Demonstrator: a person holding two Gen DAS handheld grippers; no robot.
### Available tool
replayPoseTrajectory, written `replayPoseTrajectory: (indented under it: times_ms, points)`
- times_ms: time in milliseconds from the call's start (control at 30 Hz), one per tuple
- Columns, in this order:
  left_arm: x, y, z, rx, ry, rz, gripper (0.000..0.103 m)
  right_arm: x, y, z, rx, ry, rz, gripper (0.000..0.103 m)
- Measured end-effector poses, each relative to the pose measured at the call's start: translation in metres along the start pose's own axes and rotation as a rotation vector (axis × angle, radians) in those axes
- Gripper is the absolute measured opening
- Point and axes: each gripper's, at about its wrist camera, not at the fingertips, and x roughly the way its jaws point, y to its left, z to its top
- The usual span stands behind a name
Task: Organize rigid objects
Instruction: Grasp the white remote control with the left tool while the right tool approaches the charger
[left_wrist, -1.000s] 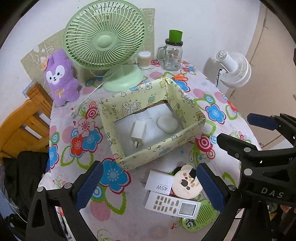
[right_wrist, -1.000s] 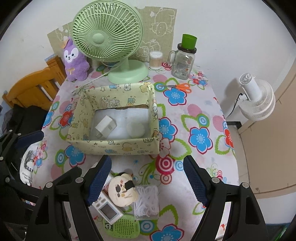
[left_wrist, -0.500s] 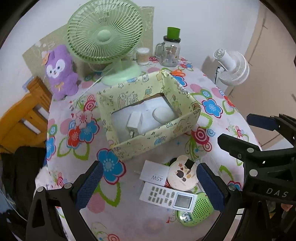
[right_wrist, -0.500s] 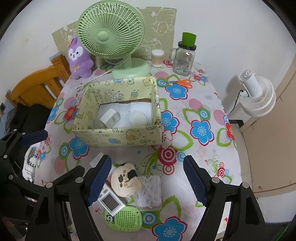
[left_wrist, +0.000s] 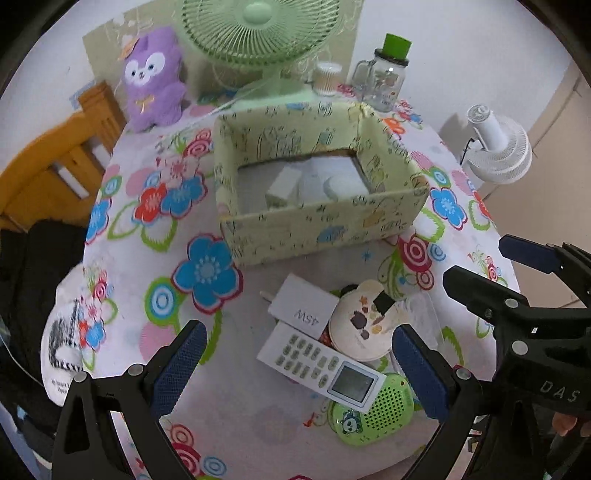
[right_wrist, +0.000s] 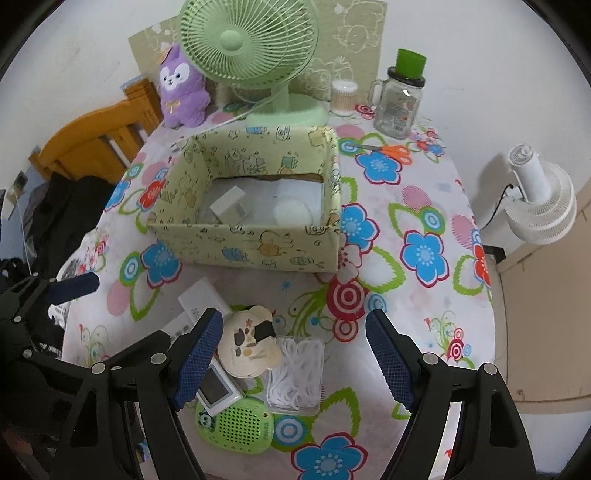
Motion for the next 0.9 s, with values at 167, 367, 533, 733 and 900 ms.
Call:
replayPoseTrajectory:
  times_ms: [167,367,533,733,900]
  points:
    - [0.011,0.002,-0.009,-0.043,0.025,0.009,0.101,0.011,0.002,-0.004,-0.028,0.017,0.020,0.082]
    - [0.023,0.005,-0.017,-0.112,0.052,0.018,0.101,0.023,0.001,-0.008,-0.038,0.035,0.023,0.082]
    - [0.035,0.001,-0.020,-0.129,0.073,0.028,0.101,0.032,0.001,-0.011,-0.049,0.055,0.021,0.082]
    - [0.050,0.000,-0.025,-0.156,0.109,0.032,0.101,0.046,0.002,-0.014,-0.064,0.084,0.038,0.082]
    - [0.064,0.000,-0.029,-0.176,0.139,0.032,0.101,0.057,0.001,-0.018,-0.061,0.110,0.040,0.082]
